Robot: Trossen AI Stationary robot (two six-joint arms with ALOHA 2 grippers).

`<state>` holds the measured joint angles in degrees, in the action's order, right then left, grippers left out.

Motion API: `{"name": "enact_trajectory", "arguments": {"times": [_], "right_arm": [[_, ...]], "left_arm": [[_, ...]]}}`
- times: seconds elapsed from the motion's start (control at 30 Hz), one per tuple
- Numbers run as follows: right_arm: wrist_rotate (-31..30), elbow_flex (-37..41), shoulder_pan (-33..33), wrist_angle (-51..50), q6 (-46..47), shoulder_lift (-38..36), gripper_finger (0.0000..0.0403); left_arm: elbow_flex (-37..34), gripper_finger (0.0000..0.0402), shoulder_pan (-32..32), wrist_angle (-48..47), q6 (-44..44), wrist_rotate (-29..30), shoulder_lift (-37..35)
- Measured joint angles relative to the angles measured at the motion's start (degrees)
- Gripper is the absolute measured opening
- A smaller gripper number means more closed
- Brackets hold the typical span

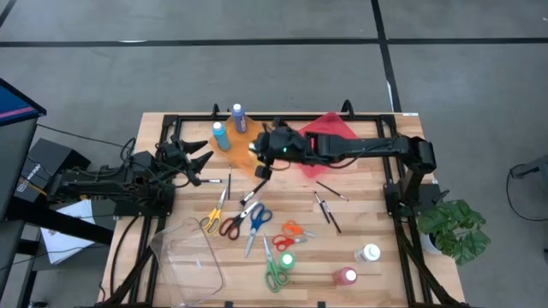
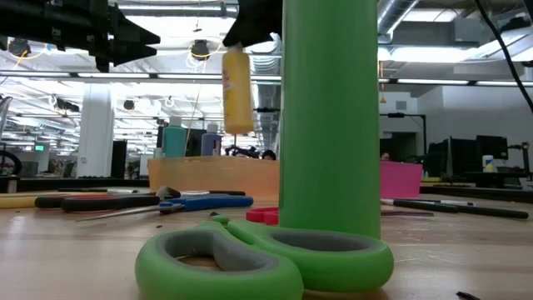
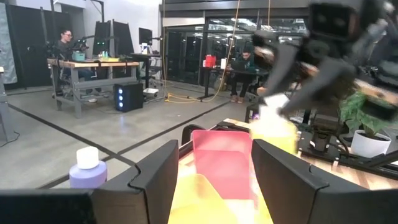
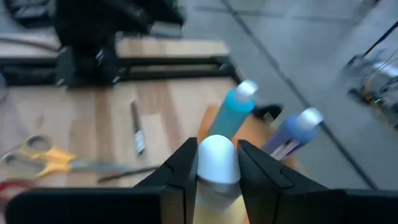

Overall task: Pick & Place Paint Supplies
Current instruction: Put the yellow paint bottle into the orange bin

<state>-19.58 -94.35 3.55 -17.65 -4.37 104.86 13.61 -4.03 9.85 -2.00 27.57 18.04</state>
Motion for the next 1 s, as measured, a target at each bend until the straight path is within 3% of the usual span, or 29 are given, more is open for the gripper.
{"name": "enact_trajectory", "arguments": {"times": [0.37, 0.77, 1.0], "right_arm": [[3.5, 0.4, 7.2, 10.0, -5.4, 2.4, 0.0087], [4.9, 15.1, 12.7, 33.6, -6.8, 4.6, 0.0088], [5.0, 16.6, 14.4, 40.5, -6.8, 8.5, 0.0088]], "left_arm": [[0.0, 0.0200, 0.0, -0.1, 0.0, 0.0, 0.0], [0.0, 0.0200, 0.0, -0.9, 0.0, 0.0, 0.0], [0.0, 0.0200, 0.0, -0.7, 0.0, 0.0, 0.0]]}}
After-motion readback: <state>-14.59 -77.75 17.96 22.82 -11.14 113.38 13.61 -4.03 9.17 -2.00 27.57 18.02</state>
